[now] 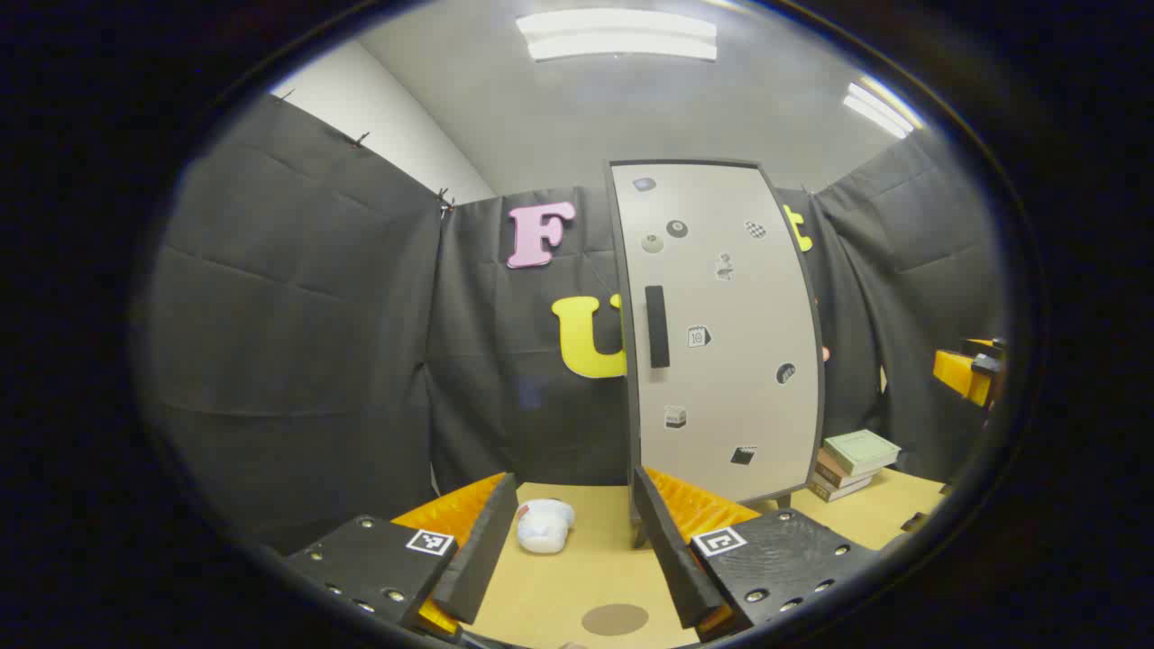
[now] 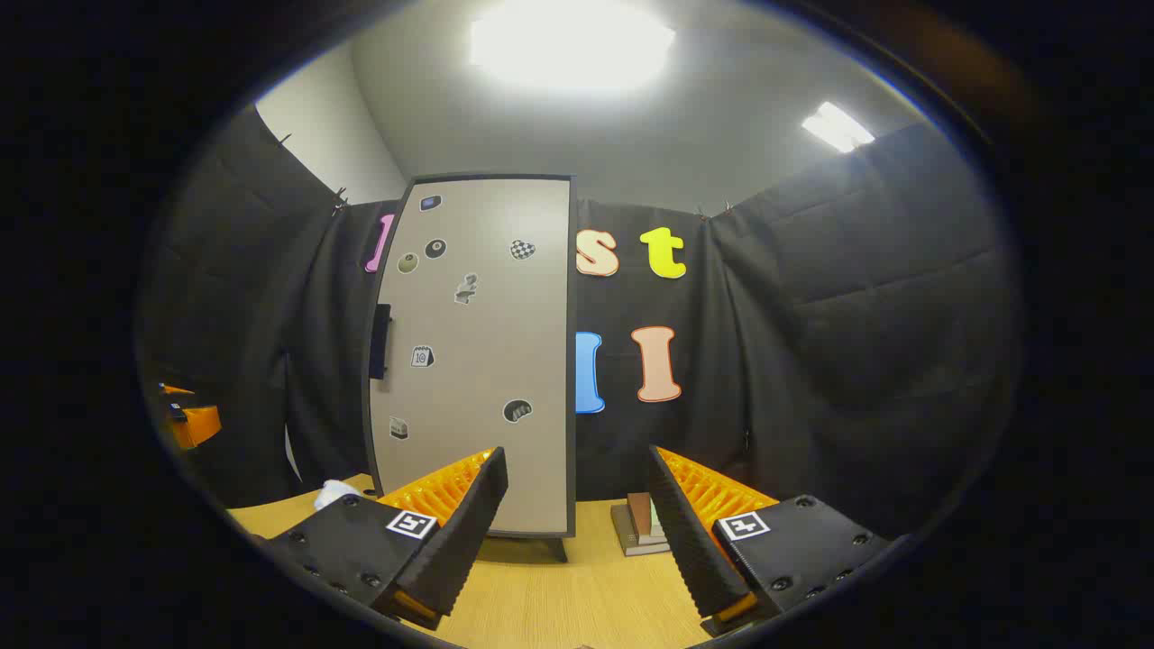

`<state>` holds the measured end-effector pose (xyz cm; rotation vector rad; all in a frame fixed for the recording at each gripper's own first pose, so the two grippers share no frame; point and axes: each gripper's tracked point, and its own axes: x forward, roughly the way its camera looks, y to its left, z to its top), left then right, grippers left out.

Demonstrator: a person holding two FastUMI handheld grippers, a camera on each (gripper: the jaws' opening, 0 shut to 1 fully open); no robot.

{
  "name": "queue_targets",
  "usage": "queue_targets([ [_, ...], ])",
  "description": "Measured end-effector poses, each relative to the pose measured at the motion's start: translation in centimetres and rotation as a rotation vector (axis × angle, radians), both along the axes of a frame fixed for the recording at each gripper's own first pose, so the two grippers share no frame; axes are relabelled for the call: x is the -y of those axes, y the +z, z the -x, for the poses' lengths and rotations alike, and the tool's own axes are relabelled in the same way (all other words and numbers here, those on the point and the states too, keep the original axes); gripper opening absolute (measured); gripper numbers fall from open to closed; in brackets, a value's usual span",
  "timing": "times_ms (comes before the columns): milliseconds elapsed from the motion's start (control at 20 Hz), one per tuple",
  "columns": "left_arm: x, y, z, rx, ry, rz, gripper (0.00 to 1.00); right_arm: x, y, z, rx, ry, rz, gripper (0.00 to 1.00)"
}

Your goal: Open the cabinet door with the right hand, grasp the bottle in the cabinet with the left hand and place it on the coaster, then close the cabinet door with the right hand.

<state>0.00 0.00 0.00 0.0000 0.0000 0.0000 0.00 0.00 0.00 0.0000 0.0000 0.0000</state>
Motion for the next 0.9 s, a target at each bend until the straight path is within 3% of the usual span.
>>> queue_targets([
  [900, 2.2, 0.6, 0.5, 0.014, -0.006, -0.012, 0.8, 2.0, -0.8, -0.1, -0.021, -0.005, -0.01, 0.97],
])
